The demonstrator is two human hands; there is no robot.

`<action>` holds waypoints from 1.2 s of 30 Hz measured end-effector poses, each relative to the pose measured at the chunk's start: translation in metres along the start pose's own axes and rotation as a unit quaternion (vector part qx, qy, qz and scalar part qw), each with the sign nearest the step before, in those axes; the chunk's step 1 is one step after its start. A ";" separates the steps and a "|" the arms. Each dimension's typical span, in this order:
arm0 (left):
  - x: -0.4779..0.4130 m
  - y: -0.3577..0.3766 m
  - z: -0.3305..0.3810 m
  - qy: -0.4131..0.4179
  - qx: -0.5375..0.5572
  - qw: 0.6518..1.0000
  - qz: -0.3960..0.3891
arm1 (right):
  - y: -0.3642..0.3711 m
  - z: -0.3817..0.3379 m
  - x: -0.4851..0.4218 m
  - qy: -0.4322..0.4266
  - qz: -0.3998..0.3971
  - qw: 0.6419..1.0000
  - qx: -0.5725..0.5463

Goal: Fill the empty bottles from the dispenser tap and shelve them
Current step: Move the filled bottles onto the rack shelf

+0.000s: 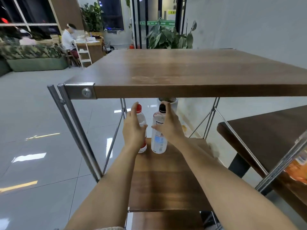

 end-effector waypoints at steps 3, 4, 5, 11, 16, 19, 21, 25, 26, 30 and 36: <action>-0.007 0.003 -0.005 -0.007 0.009 1.000 0.009 | 0.013 0.006 -0.004 -0.004 -0.007 1.000 -0.003; -0.008 0.004 -0.006 -0.009 0.010 1.000 0.012 | 0.016 0.008 -0.005 -0.007 -0.010 1.000 -0.003; -0.010 0.005 -0.007 -0.010 0.011 1.000 0.013 | 0.019 0.009 -0.006 -0.010 -0.011 1.000 -0.005; -0.019 0.005 -0.010 -0.019 0.024 0.999 -0.017 | 0.028 0.010 -0.015 -0.026 -0.026 0.999 -0.006; -0.020 0.003 -0.011 -0.023 0.031 0.999 -0.018 | 0.032 0.008 -0.019 -0.031 -0.043 0.999 -0.003; -0.017 0.001 -0.002 -0.035 0.028 0.999 -0.009 | 0.024 0.008 -0.016 -0.030 -0.068 0.997 0.005; -0.011 -0.001 0.001 -0.032 0.003 0.999 0.001 | 0.016 0.007 -0.011 -0.032 -0.075 0.996 0.018; 0.015 -0.008 0.010 0.046 -0.037 0.998 0.008 | -0.011 0.005 0.023 -0.005 -0.027 1.000 -0.005; 0.024 -0.008 0.013 0.052 -0.050 0.997 -0.003 | -0.018 0.005 0.035 -0.001 -0.016 1.000 -0.010; 0.067 -0.006 0.034 0.060 -0.054 0.995 -0.062 | -0.055 0.003 0.087 0.038 -0.019 0.999 -0.034; 0.139 0.010 0.074 0.176 0.006 0.965 -0.192 | -0.124 0.016 0.175 0.122 0.028 0.991 -0.045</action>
Point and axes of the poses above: each hand's wrist, its own x-axis away from the middle knuckle, its own y-axis out of the palm, z = x × y, the point moved 1 cm from there along -x, towards the middle knuckle, and after that the axes turned 13 degrees about x, right-handed, at the moved point
